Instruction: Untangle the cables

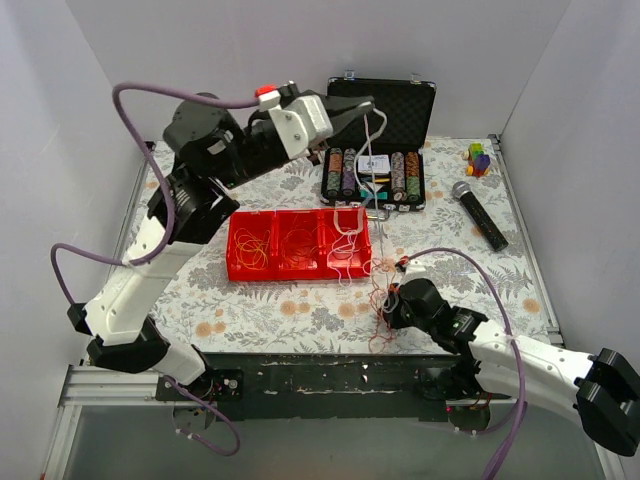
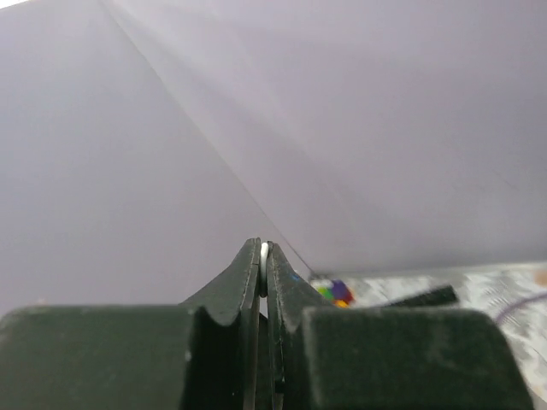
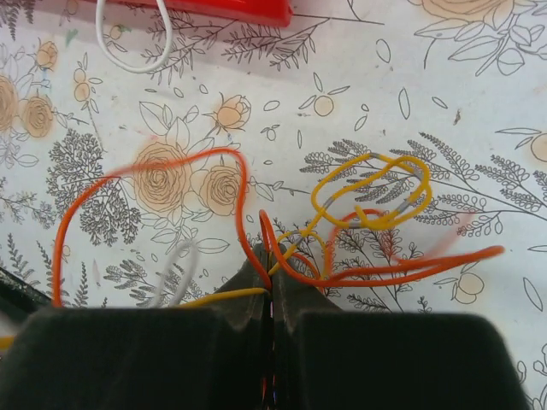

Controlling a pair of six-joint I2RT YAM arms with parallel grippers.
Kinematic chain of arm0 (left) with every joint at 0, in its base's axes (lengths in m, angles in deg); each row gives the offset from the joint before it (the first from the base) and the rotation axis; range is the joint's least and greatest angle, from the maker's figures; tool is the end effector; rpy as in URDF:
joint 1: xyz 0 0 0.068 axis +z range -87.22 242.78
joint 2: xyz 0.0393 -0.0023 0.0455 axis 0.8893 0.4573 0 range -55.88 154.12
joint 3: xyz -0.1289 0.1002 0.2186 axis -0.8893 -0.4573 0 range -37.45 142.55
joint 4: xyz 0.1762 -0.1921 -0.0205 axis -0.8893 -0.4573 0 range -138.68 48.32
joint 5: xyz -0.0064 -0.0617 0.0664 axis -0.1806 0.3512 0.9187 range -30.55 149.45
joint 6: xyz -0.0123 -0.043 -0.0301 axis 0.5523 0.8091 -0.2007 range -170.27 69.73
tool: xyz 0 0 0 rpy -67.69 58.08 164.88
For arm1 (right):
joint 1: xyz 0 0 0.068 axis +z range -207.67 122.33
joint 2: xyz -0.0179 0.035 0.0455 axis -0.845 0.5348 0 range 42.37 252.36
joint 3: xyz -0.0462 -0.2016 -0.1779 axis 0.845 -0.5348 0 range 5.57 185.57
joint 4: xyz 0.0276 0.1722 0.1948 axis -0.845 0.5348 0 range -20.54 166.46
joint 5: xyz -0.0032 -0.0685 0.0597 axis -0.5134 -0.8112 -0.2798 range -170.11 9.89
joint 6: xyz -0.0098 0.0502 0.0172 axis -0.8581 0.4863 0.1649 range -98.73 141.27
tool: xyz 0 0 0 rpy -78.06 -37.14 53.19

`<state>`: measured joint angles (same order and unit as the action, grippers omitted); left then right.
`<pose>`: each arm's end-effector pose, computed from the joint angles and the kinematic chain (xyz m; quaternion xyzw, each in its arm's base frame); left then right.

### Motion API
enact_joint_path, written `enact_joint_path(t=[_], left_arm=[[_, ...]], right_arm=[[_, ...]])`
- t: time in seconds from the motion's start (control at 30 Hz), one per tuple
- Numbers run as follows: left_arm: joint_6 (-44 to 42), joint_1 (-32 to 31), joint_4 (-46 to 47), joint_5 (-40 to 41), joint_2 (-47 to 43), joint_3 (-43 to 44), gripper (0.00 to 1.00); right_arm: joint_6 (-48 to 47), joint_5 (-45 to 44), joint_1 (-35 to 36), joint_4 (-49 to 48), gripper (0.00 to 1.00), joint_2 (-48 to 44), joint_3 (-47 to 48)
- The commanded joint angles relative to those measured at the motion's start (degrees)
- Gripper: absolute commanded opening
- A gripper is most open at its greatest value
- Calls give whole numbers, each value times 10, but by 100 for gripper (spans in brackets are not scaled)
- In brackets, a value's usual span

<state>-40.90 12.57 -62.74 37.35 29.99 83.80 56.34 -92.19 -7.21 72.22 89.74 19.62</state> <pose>0.1623 -0.2157 0.5941 0.3520 0.5113 -0.4872 0.6142 0.1121 0.1239 0.1592 -0.0714 0.8848 0.2372 0.3946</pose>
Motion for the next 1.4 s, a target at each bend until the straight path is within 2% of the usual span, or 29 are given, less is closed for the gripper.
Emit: enact_joint_path(t=[0.0, 0.13, 0.3, 0.53, 0.7, 0.9, 0.93, 1.07, 1.23, 1.27, 1.33, 1.37], left_arm=[[-54, 3, 185, 78, -25, 24, 0], [-87, 3, 261, 99, -25, 28, 0], [-188, 1, 412, 128, -10, 27, 0], [-346, -4, 558, 119, 30, 44, 0], [-428, -4, 579, 115, 90, 139, 0], [-506, -4, 578, 47, 106, 175, 0], [-504, -5, 568, 50, 104, 170, 0], [-524, -4, 578, 58, 52, 55, 0], [-500, -4, 574, 97, 47, 29, 0], [-498, -4, 568, 100, 44, 21, 0], [-495, -4, 560, 100, 31, -9, 0], [-486, -4, 557, 96, 21, -35, 0]], right_arm=[[14, -18, -1, 68, 1, 24, 5], [23, -29, -1, 79, 1, 42, 11], [29, -36, 0, 86, 1, 66, 18], [38, -45, 0, 93, 1, 85, 23], [47, -53, -1, 100, 1, 101, 30], [60, -69, 0, 120, 1, 134, 45], [59, -72, 0, 120, 1, 135, 48], [60, -78, -1, 117, 1, 104, 38], [45, -70, 0, 99, 1, 28, 22], [33, -65, 0, 90, 7, 1, 20], [11, -52, 0, 75, 29, -48, 20], [-1, -48, 0, 69, 37, -71, 23]])
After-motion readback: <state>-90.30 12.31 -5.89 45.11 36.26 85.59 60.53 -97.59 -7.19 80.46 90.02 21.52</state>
